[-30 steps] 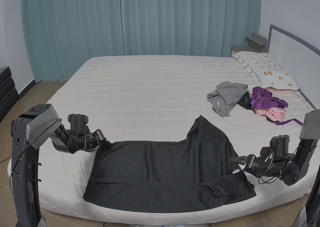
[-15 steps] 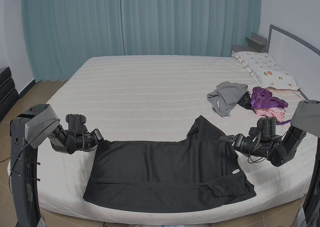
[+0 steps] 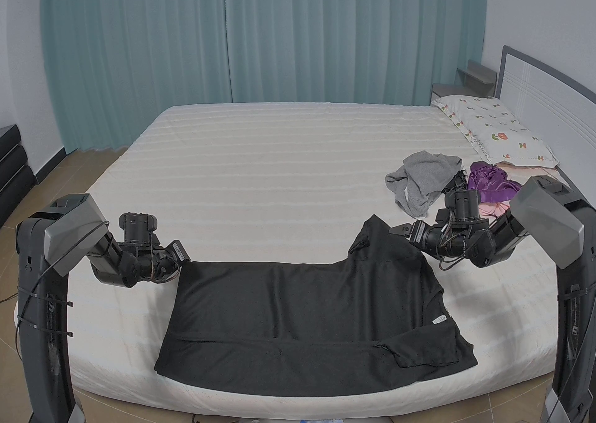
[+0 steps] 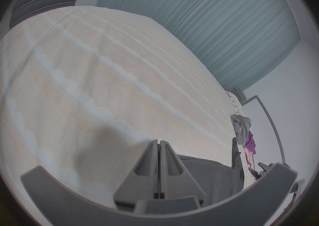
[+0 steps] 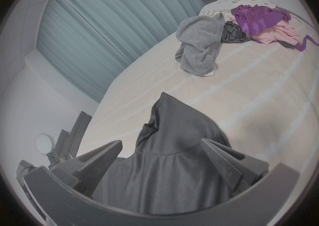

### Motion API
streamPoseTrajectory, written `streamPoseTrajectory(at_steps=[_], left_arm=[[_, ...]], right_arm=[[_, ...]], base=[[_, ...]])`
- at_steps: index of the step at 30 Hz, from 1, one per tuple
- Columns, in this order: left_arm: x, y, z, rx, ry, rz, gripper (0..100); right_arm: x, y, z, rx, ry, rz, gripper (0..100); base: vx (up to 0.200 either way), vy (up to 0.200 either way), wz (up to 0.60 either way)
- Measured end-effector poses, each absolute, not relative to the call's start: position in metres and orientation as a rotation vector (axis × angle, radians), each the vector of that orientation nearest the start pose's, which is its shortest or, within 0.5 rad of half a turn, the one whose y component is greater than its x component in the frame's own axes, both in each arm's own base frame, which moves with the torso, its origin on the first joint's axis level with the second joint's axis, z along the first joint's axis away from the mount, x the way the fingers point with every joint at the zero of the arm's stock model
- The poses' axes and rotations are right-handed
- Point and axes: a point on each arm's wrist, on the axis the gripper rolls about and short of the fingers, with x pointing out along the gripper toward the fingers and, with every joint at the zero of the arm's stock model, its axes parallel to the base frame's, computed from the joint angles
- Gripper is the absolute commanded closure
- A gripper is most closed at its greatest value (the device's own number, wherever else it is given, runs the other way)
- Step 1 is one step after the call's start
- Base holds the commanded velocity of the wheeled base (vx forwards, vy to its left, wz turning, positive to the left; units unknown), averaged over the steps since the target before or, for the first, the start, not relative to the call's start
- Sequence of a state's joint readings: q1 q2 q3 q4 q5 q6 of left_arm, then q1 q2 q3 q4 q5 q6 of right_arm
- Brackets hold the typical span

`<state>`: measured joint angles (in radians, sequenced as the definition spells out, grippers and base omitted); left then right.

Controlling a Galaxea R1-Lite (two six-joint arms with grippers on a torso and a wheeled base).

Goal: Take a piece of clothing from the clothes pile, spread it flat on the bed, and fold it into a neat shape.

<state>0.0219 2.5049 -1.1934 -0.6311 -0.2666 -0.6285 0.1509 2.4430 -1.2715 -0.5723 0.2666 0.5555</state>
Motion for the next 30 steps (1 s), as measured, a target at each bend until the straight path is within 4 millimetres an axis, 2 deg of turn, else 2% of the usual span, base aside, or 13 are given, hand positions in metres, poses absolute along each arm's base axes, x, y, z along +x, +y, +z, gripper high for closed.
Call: streamPoseTrajectory(at_steps=[7,14,24,25,30], left_arm=[[0.437,0.004,-0.036,-0.701,0.736,-0.013,100],[0.436,0.004,-0.036,-0.702,0.737,-0.012,100],[0.436,0.004,-0.037,-0.702,0.740,-0.011,100],[0.436,0.004,-0.037,-0.702,0.740,-0.011,100],[0.436,0.004,-0.037,-0.702,0.739,-0.011,100]], right_arm=[[0.473,0.068,-0.020,0.492,0.709,0.182,0],[0.498,0.050,-0.037,0.484,0.657,0.129,0],[0.504,0.047,-0.053,0.497,0.659,0.121,0],[0.504,0.047,-0.053,0.495,0.662,0.123,100],[0.500,0.049,-0.059,0.484,0.685,0.127,100]], base=[[0.000,0.000,0.00],[0.000,0.000,0.00],[0.000,0.000,0.00],[0.000,0.000,0.00],[0.000,0.000,0.00]])
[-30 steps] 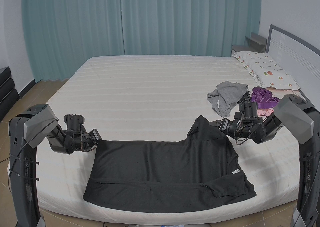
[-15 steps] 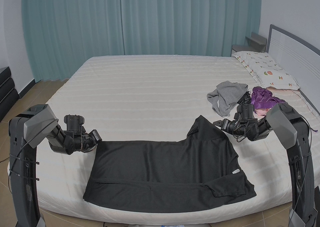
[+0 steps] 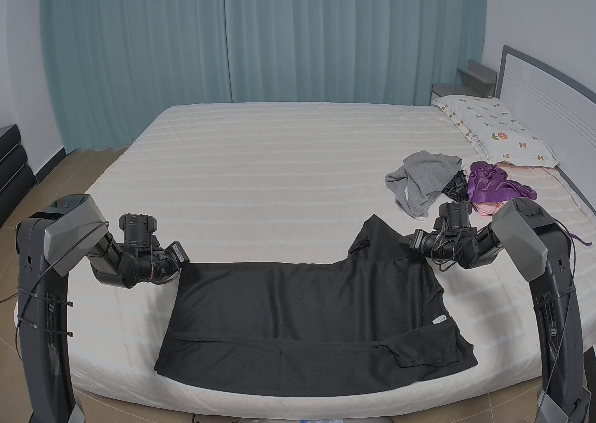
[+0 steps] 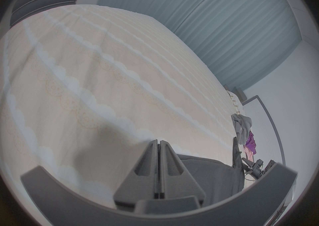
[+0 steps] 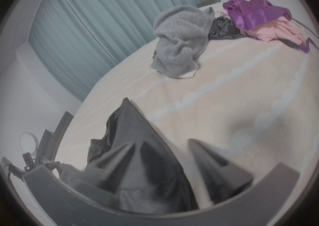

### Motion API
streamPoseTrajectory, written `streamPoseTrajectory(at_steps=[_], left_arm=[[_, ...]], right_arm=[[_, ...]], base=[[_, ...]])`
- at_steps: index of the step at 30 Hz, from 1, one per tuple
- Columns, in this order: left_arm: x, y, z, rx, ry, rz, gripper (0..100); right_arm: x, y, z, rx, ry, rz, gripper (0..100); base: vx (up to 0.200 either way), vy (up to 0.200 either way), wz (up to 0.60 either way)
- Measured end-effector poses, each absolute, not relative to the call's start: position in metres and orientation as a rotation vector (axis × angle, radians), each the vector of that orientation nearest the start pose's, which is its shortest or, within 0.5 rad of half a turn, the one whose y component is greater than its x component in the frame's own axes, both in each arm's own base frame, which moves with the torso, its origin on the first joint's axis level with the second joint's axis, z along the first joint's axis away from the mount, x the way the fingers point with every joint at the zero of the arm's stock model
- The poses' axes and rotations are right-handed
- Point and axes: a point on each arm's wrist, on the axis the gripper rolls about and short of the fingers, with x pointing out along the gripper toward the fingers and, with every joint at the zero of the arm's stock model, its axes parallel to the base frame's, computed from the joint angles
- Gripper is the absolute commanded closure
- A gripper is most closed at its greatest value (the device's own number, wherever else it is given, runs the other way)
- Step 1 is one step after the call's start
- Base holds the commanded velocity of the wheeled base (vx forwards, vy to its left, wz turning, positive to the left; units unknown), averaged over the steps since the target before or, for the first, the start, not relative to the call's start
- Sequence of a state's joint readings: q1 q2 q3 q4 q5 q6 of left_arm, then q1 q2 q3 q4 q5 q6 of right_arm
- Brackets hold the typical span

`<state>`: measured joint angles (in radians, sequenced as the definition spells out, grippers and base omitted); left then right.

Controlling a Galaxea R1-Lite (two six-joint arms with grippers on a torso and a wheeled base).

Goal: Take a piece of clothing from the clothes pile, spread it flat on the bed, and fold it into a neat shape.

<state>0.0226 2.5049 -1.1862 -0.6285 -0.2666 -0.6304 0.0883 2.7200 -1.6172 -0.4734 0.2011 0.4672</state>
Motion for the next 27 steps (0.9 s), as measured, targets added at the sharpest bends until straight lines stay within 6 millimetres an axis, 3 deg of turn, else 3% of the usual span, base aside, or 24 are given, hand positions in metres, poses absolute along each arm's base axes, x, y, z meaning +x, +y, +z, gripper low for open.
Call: streamPoseTrajectory(at_steps=[11,27], left_arm=[[0.437,0.005,-0.036,-0.699,0.735,-0.008,100],[0.435,0.018,-0.012,-0.695,0.670,0.037,100]], right_arm=[[0.495,0.046,-0.055,0.501,0.671,0.124,100],[0.481,0.034,-0.025,0.547,0.591,0.131,100]], base=[[0.000,0.000,0.00],[0.000,0.000,0.00]])
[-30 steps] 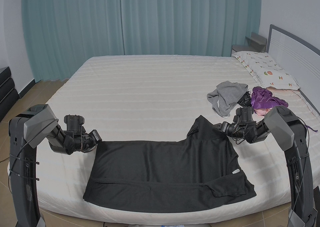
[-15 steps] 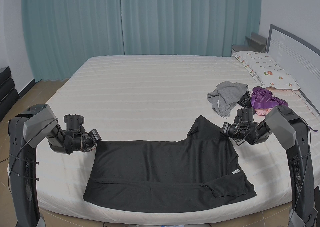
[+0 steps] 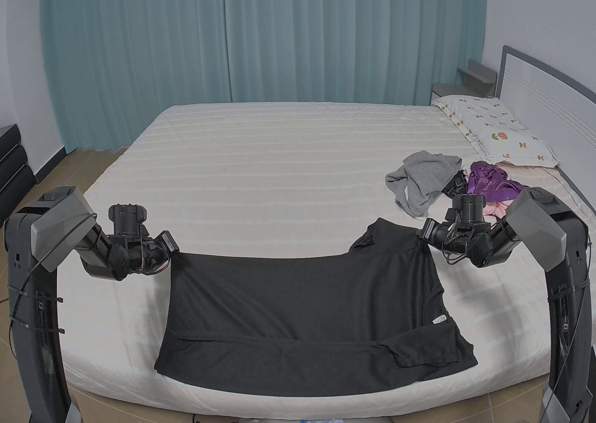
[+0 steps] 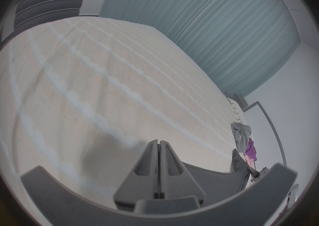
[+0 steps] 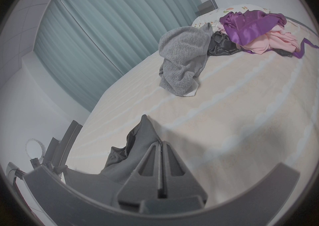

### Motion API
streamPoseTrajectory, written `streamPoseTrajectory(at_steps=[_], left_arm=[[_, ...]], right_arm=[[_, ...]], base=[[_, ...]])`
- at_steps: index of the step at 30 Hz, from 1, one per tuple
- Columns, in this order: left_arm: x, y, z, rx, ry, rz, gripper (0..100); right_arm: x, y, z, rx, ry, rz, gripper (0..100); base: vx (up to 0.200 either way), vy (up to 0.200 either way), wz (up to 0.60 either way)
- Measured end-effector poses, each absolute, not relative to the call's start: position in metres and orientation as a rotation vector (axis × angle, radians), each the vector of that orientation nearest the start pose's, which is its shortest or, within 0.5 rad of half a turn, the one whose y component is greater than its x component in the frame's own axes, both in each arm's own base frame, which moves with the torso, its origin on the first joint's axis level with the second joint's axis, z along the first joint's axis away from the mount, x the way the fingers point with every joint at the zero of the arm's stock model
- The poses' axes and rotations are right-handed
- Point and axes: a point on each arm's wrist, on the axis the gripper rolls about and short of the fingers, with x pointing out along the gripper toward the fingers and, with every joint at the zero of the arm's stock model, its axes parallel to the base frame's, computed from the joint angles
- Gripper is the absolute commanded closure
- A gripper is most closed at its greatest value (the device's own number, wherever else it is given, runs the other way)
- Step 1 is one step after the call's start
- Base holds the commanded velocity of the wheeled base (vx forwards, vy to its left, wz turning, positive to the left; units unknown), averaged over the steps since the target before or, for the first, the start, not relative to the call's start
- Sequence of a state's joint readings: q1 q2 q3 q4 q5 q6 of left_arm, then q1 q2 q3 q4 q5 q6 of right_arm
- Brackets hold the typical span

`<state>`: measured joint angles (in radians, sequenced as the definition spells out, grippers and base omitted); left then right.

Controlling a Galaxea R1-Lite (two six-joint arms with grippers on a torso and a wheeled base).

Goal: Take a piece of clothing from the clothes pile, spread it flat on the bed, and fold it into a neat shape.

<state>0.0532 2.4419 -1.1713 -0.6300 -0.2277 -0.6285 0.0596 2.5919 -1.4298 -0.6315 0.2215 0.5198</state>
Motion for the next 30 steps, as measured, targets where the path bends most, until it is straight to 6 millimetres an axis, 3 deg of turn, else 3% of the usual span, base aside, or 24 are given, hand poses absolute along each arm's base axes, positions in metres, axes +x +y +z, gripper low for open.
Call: streamPoseTrajectory(at_steps=[30], left_arm=[[0.426,0.019,0.016,-0.707,0.613,0.073,100]], right_arm=[[0.450,0.024,-0.001,0.606,0.509,0.089,100]], base=[[0.000,0.000,0.00]])
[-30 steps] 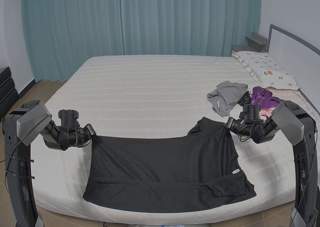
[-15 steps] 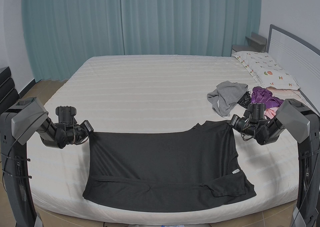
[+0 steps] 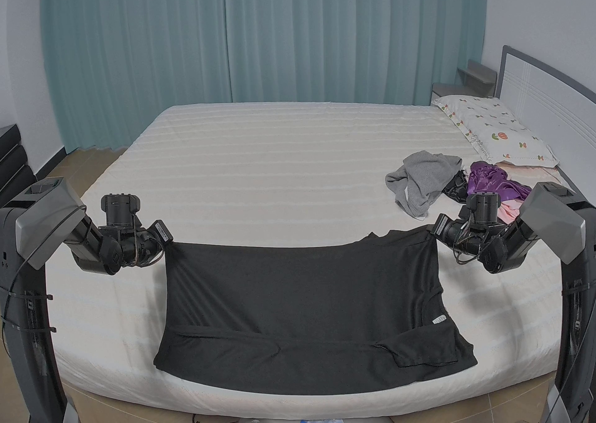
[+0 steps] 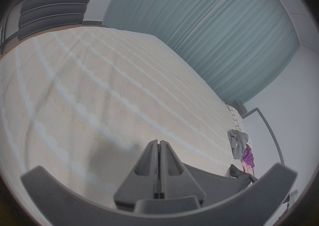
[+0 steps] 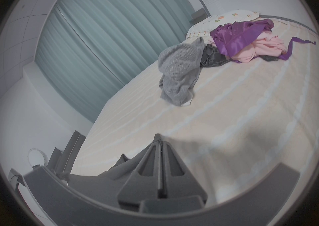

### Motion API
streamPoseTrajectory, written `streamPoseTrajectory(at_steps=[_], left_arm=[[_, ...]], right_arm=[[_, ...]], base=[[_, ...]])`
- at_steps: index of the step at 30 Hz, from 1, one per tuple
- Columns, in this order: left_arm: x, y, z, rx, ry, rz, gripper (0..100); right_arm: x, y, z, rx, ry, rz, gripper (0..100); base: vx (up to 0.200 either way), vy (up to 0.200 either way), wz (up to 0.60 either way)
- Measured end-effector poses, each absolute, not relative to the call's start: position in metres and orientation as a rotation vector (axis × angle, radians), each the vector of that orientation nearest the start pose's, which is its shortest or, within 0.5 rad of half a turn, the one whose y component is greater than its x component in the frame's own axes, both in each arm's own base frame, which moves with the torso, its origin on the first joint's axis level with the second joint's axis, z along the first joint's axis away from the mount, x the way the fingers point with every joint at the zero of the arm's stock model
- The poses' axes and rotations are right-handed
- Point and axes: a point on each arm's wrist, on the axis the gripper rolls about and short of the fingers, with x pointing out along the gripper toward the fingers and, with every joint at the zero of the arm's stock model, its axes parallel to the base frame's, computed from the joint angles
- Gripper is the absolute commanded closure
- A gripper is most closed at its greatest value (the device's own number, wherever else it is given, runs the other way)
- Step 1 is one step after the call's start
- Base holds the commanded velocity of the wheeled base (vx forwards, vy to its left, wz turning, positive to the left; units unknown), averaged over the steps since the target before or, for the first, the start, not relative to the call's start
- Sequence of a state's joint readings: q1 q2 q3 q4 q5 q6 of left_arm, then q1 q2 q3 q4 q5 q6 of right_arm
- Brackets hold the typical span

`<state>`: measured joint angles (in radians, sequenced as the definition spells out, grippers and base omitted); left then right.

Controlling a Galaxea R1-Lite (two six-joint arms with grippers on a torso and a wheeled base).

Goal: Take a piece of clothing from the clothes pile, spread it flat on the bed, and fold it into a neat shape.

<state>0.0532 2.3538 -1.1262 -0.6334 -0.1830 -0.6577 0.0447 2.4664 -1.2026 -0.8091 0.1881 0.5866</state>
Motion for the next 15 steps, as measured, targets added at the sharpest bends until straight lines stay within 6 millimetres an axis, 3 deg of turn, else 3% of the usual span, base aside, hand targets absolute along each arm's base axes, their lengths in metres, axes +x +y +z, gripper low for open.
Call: streamPoseTrajectory(at_steps=[15], left_arm=[[0.4243,0.0179,0.0199,-0.707,0.609,0.069,100]], right_arm=[[0.4475,0.0256,0.0054,0.591,0.490,0.085,100]], base=[[0.000,0.000,0.00]])
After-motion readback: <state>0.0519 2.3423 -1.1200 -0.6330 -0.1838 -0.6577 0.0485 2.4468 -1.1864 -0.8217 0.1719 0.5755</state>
